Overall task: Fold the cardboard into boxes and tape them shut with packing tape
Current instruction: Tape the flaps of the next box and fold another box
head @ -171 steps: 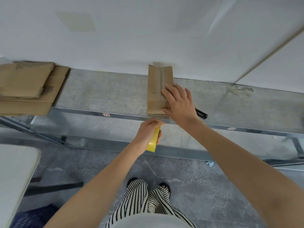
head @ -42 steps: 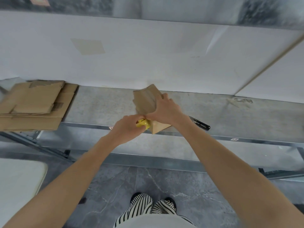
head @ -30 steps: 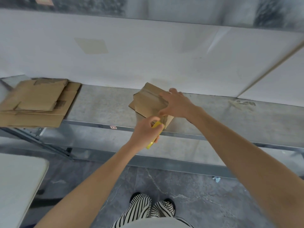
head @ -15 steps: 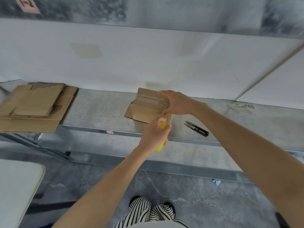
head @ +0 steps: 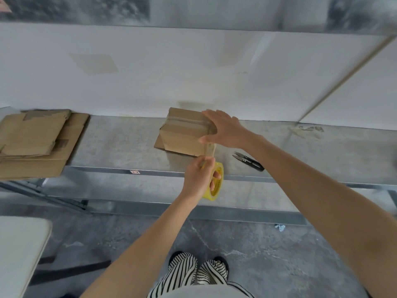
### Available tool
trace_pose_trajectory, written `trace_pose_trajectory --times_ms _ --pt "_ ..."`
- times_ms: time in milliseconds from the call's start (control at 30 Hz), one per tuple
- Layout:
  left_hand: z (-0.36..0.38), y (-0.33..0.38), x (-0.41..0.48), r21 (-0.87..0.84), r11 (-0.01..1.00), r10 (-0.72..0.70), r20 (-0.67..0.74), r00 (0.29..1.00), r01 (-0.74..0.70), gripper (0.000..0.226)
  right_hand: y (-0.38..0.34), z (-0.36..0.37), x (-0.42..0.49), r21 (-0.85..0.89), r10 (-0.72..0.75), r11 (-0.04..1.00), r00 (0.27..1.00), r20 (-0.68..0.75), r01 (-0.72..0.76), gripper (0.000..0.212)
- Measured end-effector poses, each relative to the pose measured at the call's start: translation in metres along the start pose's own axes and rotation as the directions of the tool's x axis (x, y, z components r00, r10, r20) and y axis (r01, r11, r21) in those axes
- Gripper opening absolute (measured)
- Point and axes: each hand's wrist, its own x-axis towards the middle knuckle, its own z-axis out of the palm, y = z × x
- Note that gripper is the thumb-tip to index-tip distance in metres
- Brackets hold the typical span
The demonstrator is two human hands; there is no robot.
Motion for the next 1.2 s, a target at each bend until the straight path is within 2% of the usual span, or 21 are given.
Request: trace_pose_trajectory --times_ms 67,167,233,333,433,667,700,767,833,900,1000,1200 --pt "0.005 0.0 0.0 0.022 1.0 0.016 -0.01 1.0 -0.016 0.021 0.003 0.0 -0.009 0.098 0.032 0.995 0.994 -0.107 -0.022 0.08" --pt "0.008 -0.002 -0.001 0.047 0.998 0.039 -0.02 0.999 -0.038 0.021 0.019 0.0 -0.027 0.249 0.158 0.965 0.944 -0.289 -0.086 0.065" --pt "0.009 -0.003 -0.002 0.045 0.998 0.05 -0.017 0.999 -0.049 0.022 0.037 0.006 -0.042 0.295 0.26 0.942 0.905 -0.338 -0.16 0.054" --pt "0.009 -0.005 -0.004 0.002 0.999 0.035 -0.003 0.999 -0.035 0.022 0.065 0.025 -0.061 0.275 0.4 0.902 0.883 -0.244 -0.333 0.046" --pt "0.009 -0.008 -0.007 -0.074 0.997 -0.02 0.0 1.0 0.02 0.015 0.083 0.045 -0.077 0.153 0.486 0.87 0.867 -0.11 -0.469 0.044" --pt "0.0 -0.014 -0.014 -0.064 0.997 -0.038 -0.004 0.999 0.038 0.01 0.08 0.057 -0.086 0.015 0.471 0.88 0.871 -0.141 -0.474 0.017" --pt "-0.002 -0.014 -0.014 -0.054 0.998 -0.028 -0.005 1.0 0.028 0.01 0.079 0.057 -0.085 0.048 0.481 0.876 0.864 -0.147 -0.48 0.014" --pt "-0.004 -0.014 -0.013 -0.039 0.999 -0.016 -0.008 1.0 0.016 0.011 0.075 0.056 -0.084 0.267 0.524 0.837 0.84 -0.138 -0.478 0.012" --pt "-0.005 -0.014 -0.012 -0.033 0.999 -0.017 -0.007 1.0 0.017 0.011 0.068 0.055 -0.082 0.563 0.55 0.716 0.83 -0.09 -0.413 0.01" --pt "-0.005 -0.014 -0.01 -0.028 0.999 -0.02 -0.005 1.0 0.02 0.012 0.059 0.051 -0.082 0.707 0.539 0.609 0.841 -0.037 -0.359 0.008" --pt "-0.006 -0.012 -0.009 -0.024 0.999 -0.021 0.006 1.0 0.021 0.016 0.049 0.046 -0.087 0.739 0.495 0.577 0.869 0.022 -0.348 0.017" --pt "-0.006 -0.009 -0.007 -0.022 1.0 -0.02 0.002 1.0 0.02 0.016 0.04 0.039 -0.099 0.775 0.415 0.542 0.905 0.089 -0.324 0.02"
